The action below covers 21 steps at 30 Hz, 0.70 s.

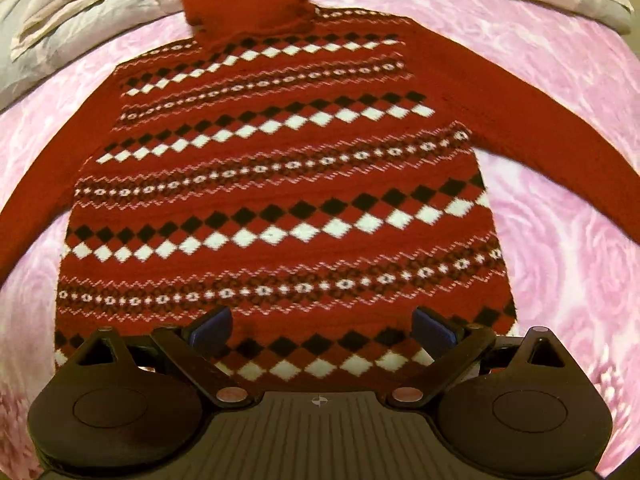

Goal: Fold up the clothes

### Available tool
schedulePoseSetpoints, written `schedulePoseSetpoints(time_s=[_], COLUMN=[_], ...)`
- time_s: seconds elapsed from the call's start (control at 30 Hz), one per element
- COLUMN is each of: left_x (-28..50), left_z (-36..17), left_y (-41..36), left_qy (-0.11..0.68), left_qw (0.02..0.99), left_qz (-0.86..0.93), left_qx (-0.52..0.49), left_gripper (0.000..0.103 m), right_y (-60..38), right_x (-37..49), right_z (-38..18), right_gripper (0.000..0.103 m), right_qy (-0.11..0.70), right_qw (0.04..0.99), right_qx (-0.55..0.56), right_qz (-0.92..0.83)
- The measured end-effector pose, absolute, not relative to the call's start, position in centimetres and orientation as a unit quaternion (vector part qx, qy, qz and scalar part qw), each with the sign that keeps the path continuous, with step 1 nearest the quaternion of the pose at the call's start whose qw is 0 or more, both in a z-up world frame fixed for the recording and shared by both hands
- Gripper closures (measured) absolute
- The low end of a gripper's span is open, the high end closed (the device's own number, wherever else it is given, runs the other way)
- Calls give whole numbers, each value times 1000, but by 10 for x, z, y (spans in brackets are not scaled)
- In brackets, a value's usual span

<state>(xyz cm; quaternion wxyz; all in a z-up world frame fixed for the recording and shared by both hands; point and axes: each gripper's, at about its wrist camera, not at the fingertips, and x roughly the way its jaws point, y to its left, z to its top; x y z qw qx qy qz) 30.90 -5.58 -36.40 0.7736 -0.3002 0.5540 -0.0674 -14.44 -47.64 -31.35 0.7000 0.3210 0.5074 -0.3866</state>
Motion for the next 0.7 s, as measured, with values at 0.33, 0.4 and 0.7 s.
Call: schedulePoseSetpoints(time_s=[0.33,0.4,0.7], left_x=[299,283,106], left_z=[-324,-298,-242], left_y=[-100,-125,-304], left_qy=[475,458,493], left_qw=[830,815,629], left_qz=[-119,-181,-536], left_qx=[-267,-304,-271], left_gripper=[102,102,102], right_y=[-508,-517,-555], right_x=[-184,-197,-253], right_z=[-308,-304,-280], right_gripper=[4,4,4], right_qy=[484,476,420], right_qw=[701,699,699], right_qx=[332,337,358], right_qz=[-405,-413,-455])
